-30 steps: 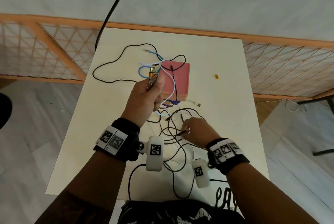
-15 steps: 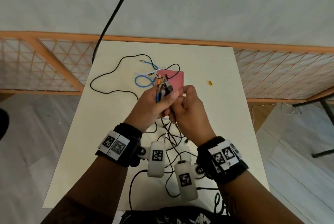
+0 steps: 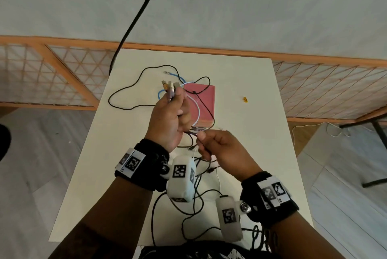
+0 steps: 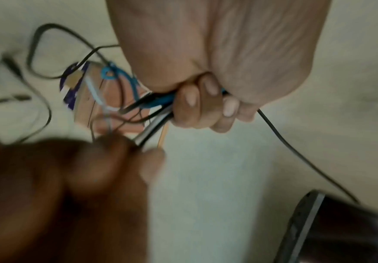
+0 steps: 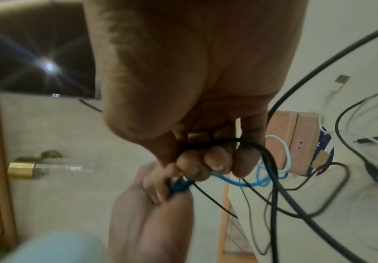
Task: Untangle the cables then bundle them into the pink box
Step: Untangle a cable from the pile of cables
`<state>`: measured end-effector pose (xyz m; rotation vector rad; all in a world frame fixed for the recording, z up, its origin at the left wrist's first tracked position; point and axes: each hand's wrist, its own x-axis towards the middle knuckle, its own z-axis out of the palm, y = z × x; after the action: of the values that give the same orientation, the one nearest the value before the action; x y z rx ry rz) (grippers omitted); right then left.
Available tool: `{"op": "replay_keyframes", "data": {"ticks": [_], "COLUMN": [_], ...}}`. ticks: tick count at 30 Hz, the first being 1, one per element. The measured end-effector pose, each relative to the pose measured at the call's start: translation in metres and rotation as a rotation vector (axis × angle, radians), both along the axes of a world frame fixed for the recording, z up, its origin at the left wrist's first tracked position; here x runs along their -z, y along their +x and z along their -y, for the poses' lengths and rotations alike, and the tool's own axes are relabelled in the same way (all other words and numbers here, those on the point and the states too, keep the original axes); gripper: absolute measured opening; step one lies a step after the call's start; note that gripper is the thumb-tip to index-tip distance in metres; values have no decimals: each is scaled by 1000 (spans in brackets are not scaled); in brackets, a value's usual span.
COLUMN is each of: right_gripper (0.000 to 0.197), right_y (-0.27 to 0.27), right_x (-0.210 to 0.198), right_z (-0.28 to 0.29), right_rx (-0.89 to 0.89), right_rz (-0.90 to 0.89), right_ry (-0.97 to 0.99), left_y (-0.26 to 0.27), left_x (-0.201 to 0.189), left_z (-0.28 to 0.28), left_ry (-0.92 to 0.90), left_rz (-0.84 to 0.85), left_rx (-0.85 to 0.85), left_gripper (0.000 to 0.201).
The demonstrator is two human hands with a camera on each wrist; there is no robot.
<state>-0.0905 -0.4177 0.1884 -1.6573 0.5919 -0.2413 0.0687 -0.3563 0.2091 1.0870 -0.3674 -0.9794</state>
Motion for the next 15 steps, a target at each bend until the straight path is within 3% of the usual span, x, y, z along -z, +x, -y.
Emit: {"op": "replay_keyframes", "data": {"ticks": [5, 7, 10, 12, 15], "right_gripper": [34, 30, 29, 31, 29], "right_y": [-6, -2, 7, 10, 10], "right_x": [-20, -23, -22, -24, -30], "right_z": [15, 13, 7, 7, 11], "right_rx": [132, 151, 163, 174, 181], "right_rz": [319, 389, 360, 221, 57], "right_ry": [415, 533, 469, 370, 299], "left_y": [21, 25, 8, -4, -15], "left_x": [15, 12, 0, -1, 6], "left_z": [-13, -18, -15, -10, -4], "left_ry": [291, 293, 213, 196, 207], "left_rz": [766, 796, 768, 706, 566], "left_rx": [-31, 19, 242, 195, -8], "left_gripper": [57, 68, 44, 41, 29]}}
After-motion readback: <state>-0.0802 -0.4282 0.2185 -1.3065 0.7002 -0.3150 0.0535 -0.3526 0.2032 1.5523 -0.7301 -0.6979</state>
